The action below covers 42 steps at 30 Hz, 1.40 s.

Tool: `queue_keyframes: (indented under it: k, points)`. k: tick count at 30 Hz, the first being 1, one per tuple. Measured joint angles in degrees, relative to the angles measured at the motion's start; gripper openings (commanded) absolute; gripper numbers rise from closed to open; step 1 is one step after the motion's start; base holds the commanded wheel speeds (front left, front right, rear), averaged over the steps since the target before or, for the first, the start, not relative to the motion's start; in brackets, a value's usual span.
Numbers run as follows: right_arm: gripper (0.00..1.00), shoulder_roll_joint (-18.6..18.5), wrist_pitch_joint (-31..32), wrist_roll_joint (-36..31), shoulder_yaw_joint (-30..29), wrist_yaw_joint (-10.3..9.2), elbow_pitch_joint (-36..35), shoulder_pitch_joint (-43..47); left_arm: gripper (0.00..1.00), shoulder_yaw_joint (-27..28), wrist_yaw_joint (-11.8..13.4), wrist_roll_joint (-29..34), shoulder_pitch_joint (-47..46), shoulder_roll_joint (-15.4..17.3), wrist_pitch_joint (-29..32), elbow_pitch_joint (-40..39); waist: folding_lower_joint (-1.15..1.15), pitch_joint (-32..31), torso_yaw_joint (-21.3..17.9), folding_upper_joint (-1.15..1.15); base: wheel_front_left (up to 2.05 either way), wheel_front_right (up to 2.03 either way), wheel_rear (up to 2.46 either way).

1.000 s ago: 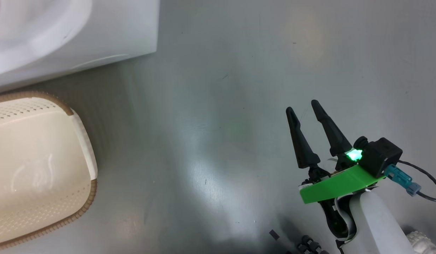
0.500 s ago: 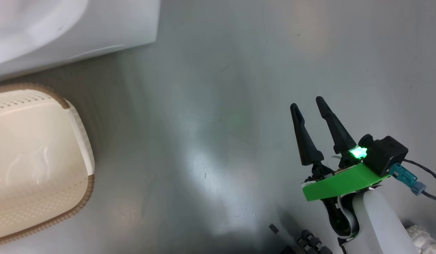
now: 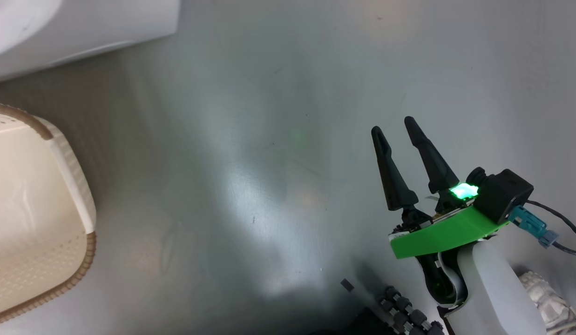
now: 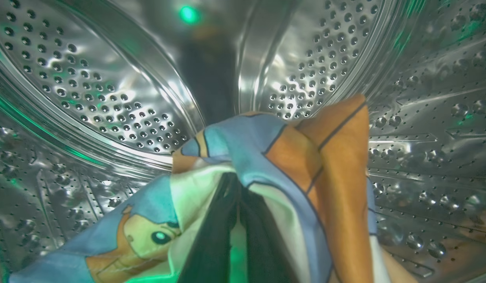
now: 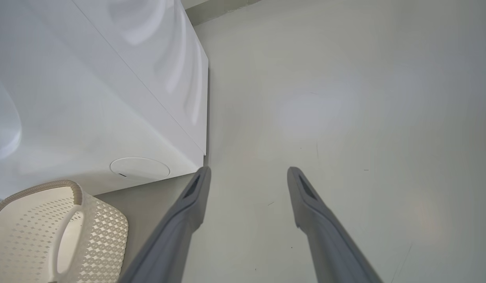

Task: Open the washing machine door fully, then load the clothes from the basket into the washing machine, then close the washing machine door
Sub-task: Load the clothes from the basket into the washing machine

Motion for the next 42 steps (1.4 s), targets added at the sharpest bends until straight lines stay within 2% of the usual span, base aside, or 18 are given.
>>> queue_keyframes:
  k: [10, 15, 16, 17, 27, 42]
  points:
    - [1.00, 0.01, 0.00, 0.48, 0.51, 0.00, -0.13, -0.88, 0.00, -3.44, 0.00, -2.29, -2.74, 1.57, 1.01, 0.44, 0.00, 2.23, -0.83, 0.00, 0.00, 0.00, 0.00]
    - [1.00, 0.01, 0.00, 0.58, 0.53, 0.00, 0.24, -1.37, 0.02, -4.89, 0.00, -4.33, -3.31, 1.67, 5.42, 2.76, 0.00, 1.83, -0.76, 0.00, 0.00, 0.00, 0.00]
    - [1.00, 0.01, 0.00, 0.66, 0.52, 0.00, 0.35, -1.37, 0.90, -5.03, 0.00, -4.52, -3.32, 1.64, 5.81, 3.19, 0.00, 1.61, -0.74, 0.00, 0.00, 0.00, 0.00]
    - [1.00, 0.01, 0.00, 0.67, 0.52, 0.00, 0.38, -1.37, 1.00, -5.20, 0.00, -4.53, -3.33, 1.62, 6.35, 3.76, 0.00, 1.36, -0.70, 0.00, 0.00, 0.00, 0.00]
    - [1.00, 0.01, 0.00, 0.38, -0.32, 0.00, 1.36, -1.32, 1.00, -5.83, 0.01, -4.77, -1.71, -0.93, 3.20, 5.91, 0.00, -2.20, 0.43, 0.00, 0.00, 0.00, 0.00]
    - [1.00, -0.02, 0.00, -2.48, -3.31, 0.00, 3.56, 1.32, 1.00, -5.50, 0.62, -8.34, 15.40, -4.30, -7.15, 4.52, 0.00, -11.07, 3.58, 0.00, 0.00, 0.00, 0.00]
